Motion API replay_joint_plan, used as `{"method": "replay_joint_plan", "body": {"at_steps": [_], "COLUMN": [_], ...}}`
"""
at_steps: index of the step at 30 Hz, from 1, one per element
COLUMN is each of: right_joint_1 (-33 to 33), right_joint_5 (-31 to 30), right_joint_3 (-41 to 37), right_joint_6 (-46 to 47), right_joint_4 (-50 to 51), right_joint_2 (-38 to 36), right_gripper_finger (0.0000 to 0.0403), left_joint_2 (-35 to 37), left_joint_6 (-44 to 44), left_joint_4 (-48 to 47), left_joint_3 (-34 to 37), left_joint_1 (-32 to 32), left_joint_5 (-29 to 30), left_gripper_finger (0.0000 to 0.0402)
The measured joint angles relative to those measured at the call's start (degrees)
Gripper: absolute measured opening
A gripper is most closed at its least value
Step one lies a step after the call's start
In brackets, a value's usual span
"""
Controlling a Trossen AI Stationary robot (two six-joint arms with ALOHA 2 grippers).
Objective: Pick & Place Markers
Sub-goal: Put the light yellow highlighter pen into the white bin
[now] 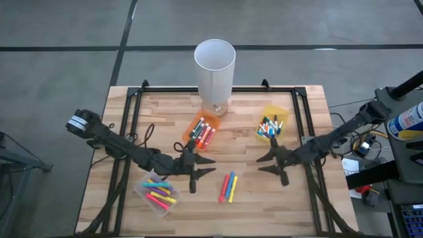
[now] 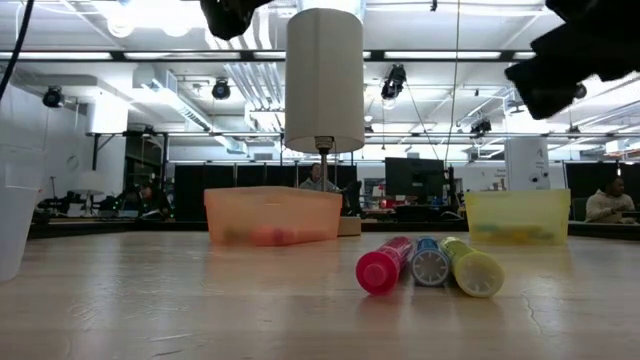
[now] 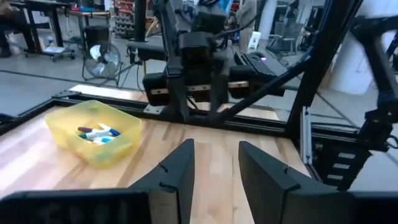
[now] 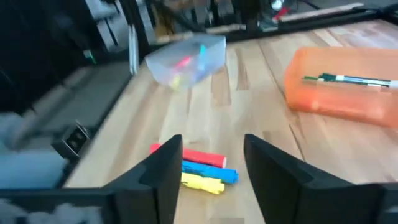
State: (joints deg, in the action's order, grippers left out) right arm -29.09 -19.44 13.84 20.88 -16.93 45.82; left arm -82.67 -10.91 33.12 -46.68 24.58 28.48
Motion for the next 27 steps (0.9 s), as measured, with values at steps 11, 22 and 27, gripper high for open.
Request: {"method": "replay_joint_plan", "body": {"at_steps": [11, 22, 27], "right_joint_1": [0.0, 0.0, 0.1], "right_joint_5": [0.5, 8.2, 8.6], "right_joint_3": [21.7, 43.5, 48.5], "right_joint_6": [-12.0, -19.3, -25.4], "right_joint_4": [15.7, 41.2, 43.2], "right_joint_2": [26.0, 46.0, 53.2], "right_gripper_finger": [0.0173, 0.0168, 0.0165], "left_joint_2": [0.1, 0.1, 0.2], "left_joint_6": [3.5, 2.2, 2.2], "left_joint_4": [-0.1, -1.5, -1.7], "left_joint_3": [-4.7, -4.5, -4.7], "left_joint_1": [-1.6, -0.7, -0.7], "left_joint_5": [-0.1, -3.1, -3.2], "left_gripper_finger": [0.0119, 0.0119, 0.0119]}}
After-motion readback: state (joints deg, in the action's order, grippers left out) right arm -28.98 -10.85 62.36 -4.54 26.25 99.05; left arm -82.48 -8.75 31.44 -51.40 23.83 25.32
